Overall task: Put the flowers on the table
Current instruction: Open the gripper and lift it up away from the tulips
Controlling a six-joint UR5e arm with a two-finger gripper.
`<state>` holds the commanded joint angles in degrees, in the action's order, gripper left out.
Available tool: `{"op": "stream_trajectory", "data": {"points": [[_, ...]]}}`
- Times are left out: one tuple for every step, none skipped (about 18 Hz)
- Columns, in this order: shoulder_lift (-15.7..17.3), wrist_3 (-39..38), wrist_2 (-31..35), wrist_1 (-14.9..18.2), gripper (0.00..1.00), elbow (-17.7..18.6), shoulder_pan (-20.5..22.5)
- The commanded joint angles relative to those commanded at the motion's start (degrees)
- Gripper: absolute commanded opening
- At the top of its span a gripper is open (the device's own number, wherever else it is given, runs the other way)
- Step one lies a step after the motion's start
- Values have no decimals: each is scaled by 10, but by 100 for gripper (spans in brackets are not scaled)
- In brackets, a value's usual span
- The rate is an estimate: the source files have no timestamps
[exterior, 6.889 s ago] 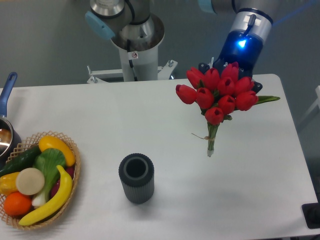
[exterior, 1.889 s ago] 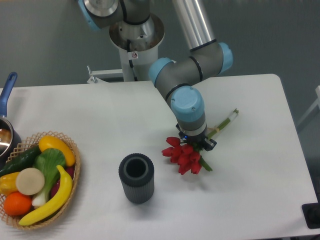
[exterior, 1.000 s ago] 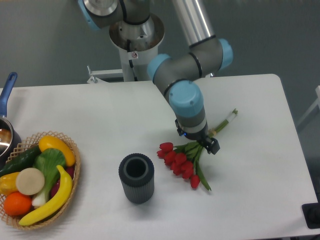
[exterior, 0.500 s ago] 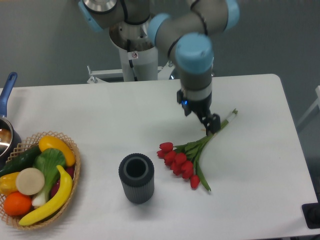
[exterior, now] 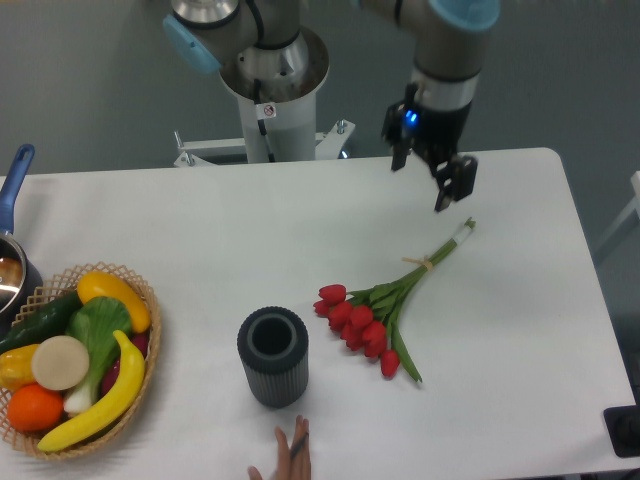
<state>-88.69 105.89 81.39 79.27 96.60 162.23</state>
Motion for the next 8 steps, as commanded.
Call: {"op": "stream_trajectory", "data": {"points": [[3, 15, 1, 11, 100, -4, 13], [3, 32, 1, 18, 100, -6, 20], [4, 47, 1, 20, 100, -11, 24], [3, 54, 2, 25, 100, -15, 26], [3, 55, 2, 26, 100, -17, 28], [3, 54, 2, 26, 100, -17, 29], [4, 54, 1, 26, 100, -17, 28], [4, 54, 0, 26, 100, -17, 28]]}}
